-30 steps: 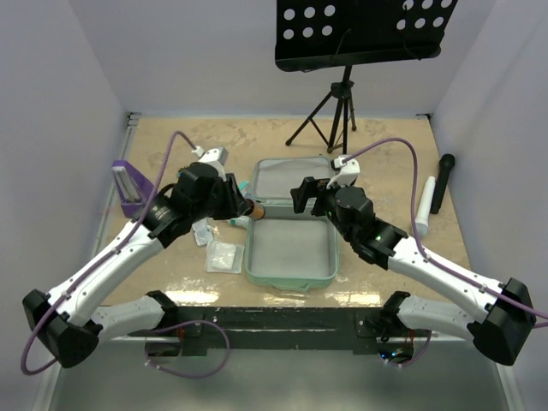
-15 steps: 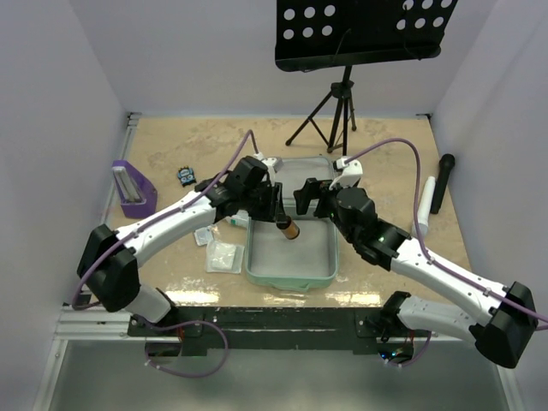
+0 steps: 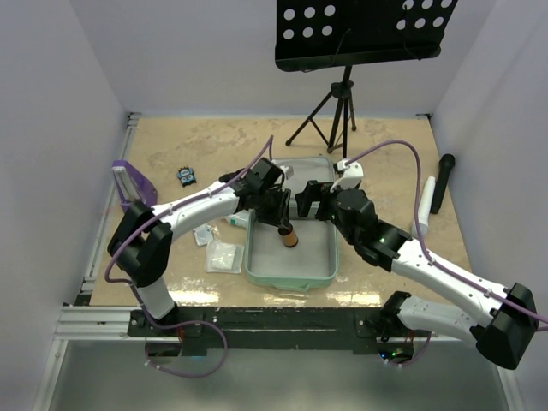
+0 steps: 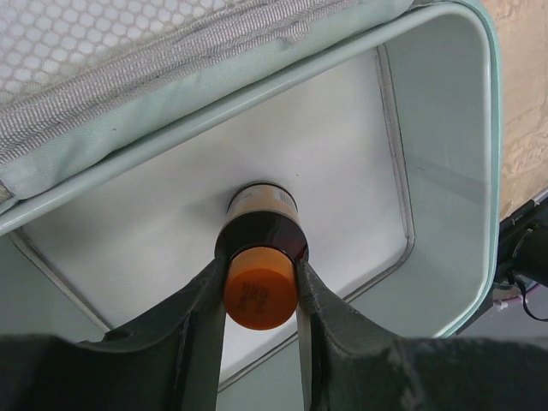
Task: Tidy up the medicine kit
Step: Place the pill bottle in the medicine box, then adjust the pill bottle in the medicine box.
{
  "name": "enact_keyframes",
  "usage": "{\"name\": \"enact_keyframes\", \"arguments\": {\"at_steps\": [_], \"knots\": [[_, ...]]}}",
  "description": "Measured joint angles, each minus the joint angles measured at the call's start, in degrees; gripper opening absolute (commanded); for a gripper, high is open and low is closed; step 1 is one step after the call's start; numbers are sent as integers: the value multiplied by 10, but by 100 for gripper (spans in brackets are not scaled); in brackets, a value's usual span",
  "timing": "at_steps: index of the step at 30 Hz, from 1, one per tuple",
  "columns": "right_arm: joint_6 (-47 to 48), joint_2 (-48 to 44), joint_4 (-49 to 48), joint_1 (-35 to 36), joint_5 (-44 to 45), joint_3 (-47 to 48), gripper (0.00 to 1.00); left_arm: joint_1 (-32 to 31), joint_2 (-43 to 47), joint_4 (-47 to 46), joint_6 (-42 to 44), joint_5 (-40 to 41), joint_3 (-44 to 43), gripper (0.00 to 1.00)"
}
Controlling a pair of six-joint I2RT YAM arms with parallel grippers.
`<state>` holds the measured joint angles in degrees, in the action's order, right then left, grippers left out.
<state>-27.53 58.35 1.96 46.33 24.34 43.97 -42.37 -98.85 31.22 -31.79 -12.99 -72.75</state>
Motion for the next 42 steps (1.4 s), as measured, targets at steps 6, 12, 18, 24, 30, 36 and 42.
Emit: {"name": "enact_keyframes", "arguments": {"at_steps": [6, 12, 18, 24, 30, 36, 42], "knots": [[-1, 0, 3, 0, 0, -1, 97, 0, -7, 13, 0, 11, -13, 20], [-1, 0, 7, 0, 0, -1, 97, 4, -7, 23, 2, 23, -19, 49], [-1, 1, 7, 0, 0, -1, 97, 7, -7, 38, 12, 39, -30, 63], [-1, 5, 7, 0, -1, -1, 97, 7, -5, 47, 14, 54, -47, 66], [0, 24, 8, 0, -5, -1, 93, 16, 38, 58, 14, 76, -52, 66], [6, 72, 15, 0, -35, -1, 91, 39, 138, 61, 7, 136, -50, 64], [4, 120, 42, 0, -77, -1, 89, 41, 250, 31, -17, 199, 28, 62]]}}
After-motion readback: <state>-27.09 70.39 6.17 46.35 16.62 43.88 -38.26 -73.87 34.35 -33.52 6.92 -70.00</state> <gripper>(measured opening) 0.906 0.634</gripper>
